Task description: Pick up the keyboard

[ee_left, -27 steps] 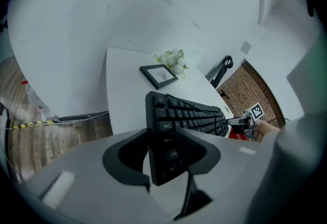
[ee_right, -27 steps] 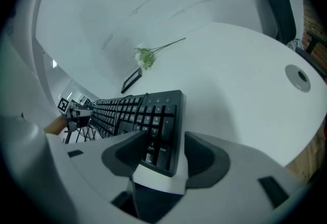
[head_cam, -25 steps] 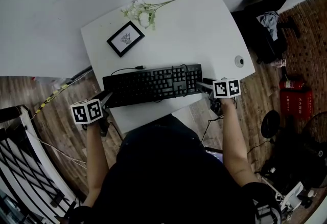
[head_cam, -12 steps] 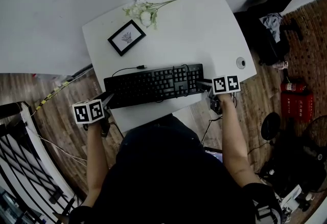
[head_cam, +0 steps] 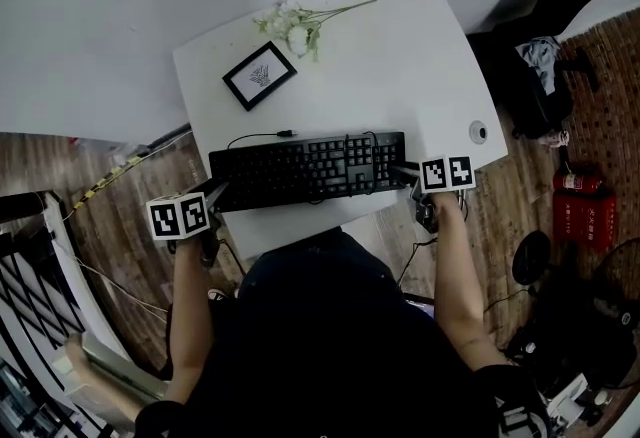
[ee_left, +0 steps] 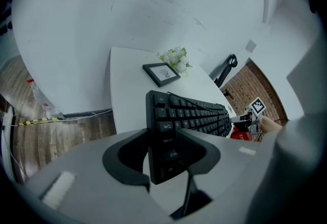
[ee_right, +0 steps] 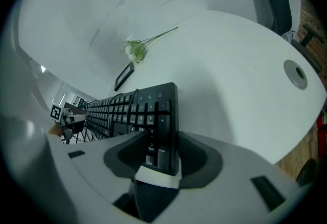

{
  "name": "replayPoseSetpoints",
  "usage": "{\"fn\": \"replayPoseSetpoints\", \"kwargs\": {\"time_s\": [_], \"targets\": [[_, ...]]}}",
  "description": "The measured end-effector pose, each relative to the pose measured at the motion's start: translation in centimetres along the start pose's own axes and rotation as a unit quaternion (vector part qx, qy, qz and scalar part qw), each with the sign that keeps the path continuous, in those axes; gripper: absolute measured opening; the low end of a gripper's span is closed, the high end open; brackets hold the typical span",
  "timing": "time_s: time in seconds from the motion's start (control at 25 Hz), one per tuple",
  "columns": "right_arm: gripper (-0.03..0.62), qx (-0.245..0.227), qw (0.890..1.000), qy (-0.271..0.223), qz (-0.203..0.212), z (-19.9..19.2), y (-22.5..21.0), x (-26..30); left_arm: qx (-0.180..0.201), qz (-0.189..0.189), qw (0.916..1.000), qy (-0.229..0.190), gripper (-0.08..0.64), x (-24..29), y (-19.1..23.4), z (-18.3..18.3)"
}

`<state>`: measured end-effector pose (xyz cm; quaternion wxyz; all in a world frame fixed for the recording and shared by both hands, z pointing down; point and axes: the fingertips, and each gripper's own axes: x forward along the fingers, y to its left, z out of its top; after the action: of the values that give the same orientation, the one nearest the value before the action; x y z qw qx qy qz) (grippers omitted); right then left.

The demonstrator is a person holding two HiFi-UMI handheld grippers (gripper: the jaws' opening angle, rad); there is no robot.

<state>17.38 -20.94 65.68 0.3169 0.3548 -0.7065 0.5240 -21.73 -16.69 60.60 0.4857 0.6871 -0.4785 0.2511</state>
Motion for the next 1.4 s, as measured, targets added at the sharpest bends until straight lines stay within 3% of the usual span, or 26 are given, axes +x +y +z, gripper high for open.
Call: {"fn": "replayPoseSetpoints", "kwargs": {"time_s": [0.32, 0.68, 1.12, 1.4], "targets": [[0.187, -0.059, 0.995, -0.079, -0.029, 2.6, 3.3, -4.6, 0.015, -0.009, 0.9973, -0.071, 0.172, -2.8, -0.5, 1.3], [0.186, -0.116, 0.976, -0.179, -0.039, 8.5, 6.4, -11.9, 0.065, -0.019, 0.9823, -0.174, 0.173, -7.5, -4.5, 8.3], [0.186, -0.18, 0.938, -0.294, -0.036, 13.0, 10.8, -17.5, 0.122, -0.023, 0.9484, -0.291, 0.173, -12.6, -6.8, 13.6], [0.186, -0.217, 0.903, -0.37, -0.027, 14.2, 13.8, -23.1, 0.17, -0.014, 0.9158, -0.364, 0.173, -18.4, -10.3, 15.9]]}}
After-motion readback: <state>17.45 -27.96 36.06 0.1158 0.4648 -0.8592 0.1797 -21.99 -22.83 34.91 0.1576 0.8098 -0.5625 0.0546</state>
